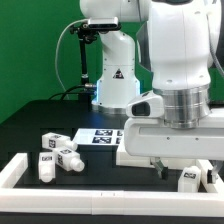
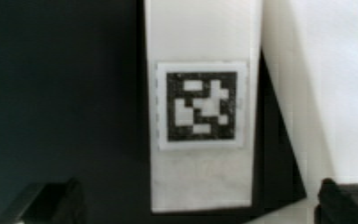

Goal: Assemble one leg

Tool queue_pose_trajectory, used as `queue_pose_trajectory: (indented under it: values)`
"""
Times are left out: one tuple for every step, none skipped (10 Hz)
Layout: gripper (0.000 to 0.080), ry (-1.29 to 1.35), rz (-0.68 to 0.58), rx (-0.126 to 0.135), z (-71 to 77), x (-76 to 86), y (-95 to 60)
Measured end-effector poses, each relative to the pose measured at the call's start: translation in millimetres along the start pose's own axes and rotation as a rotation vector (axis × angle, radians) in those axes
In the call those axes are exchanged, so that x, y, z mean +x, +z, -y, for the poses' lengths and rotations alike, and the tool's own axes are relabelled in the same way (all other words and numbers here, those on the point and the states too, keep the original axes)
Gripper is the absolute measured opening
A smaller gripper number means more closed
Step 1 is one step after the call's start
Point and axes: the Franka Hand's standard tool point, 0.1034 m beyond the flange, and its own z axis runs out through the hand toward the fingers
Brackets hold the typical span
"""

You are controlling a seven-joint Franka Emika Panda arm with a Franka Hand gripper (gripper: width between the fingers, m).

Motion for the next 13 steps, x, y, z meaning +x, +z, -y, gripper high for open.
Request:
queue_pose_trajectory:
  values:
    - [0.0649,-0.007,0.001,-0.001,-2.0,-0.6,2.0]
    - [0.0649,-0.016,0.003,-0.004,-5.9,0.1,2.5]
    - [0.0649,-0.025,0.003,-0.007,-10.5,1.3,3.1]
    - [0.0649,-0.029,0.004,-0.009,-13.3,1.8,4.5]
    - [0.0649,-0.032,0.006,-0.01,-13.9,0.8,7.5]
    - [0.0649,-0.034,0.01,-0.012,-12.3,-1.6,10.6]
    - [0.0649,-0.035,0.011,-0.012,-8.8,-3.7,11.3]
    - [0.0649,-0.027,0.008,-0.016,-8.8,-3.4,10.9]
    - [0.0649,-0.032,0.009,-0.016,-8.7,-3.5,11.1]
    - [0.0511,-0.033,0.009,-0.016,-8.5,-3.6,11.1]
    - [0.0373,-0.033,0.009,-0.016,-8.4,-3.7,11.1]
    - [0.0373,-0.033,0.009,-0.016,-8.4,-3.7,11.1]
    - [0.0284,-0.033,0.009,-0.016,-8.4,-3.7,11.1]
